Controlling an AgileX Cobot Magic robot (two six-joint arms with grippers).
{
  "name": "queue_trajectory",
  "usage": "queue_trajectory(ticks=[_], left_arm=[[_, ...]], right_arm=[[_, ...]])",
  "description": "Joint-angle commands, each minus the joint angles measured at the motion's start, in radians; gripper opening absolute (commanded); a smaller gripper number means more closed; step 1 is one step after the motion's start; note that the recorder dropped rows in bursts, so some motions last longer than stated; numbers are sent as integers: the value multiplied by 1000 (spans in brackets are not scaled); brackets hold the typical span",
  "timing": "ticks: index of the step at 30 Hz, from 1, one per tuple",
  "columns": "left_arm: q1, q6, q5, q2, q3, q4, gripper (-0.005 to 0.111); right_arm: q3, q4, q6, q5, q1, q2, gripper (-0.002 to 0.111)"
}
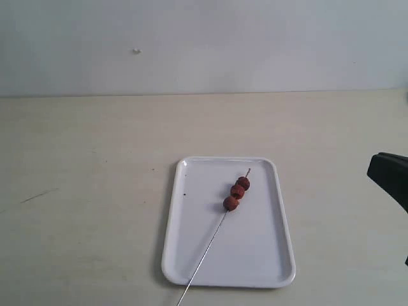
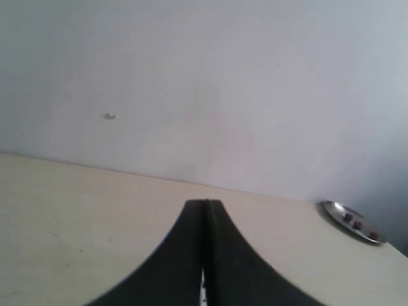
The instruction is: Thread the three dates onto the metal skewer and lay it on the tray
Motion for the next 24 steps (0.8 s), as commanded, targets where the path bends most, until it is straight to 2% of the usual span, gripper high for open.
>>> queue_trajectory(ticks=[1, 10, 12, 14, 19, 24], left_arm=[[0, 5, -7, -3, 6, 0, 0], [0, 5, -7, -3, 6, 0, 0], [0, 5, -7, -3, 6, 0, 0], [0, 5, -7, -3, 6, 0, 0], [0, 5, -7, -3, 6, 0, 0], [0, 5, -7, -3, 6, 0, 0]], right_arm=[[3, -2, -9, -8, -3, -5, 0], [3, -2, -9, -8, 3, -9, 0], [3, -10, -15, -1, -23, -42, 0], [3, -10, -15, 1, -84, -103, 0], [5, -22, -18, 66, -327, -277, 0], [37, -25, -18, 150, -499, -408, 0]])
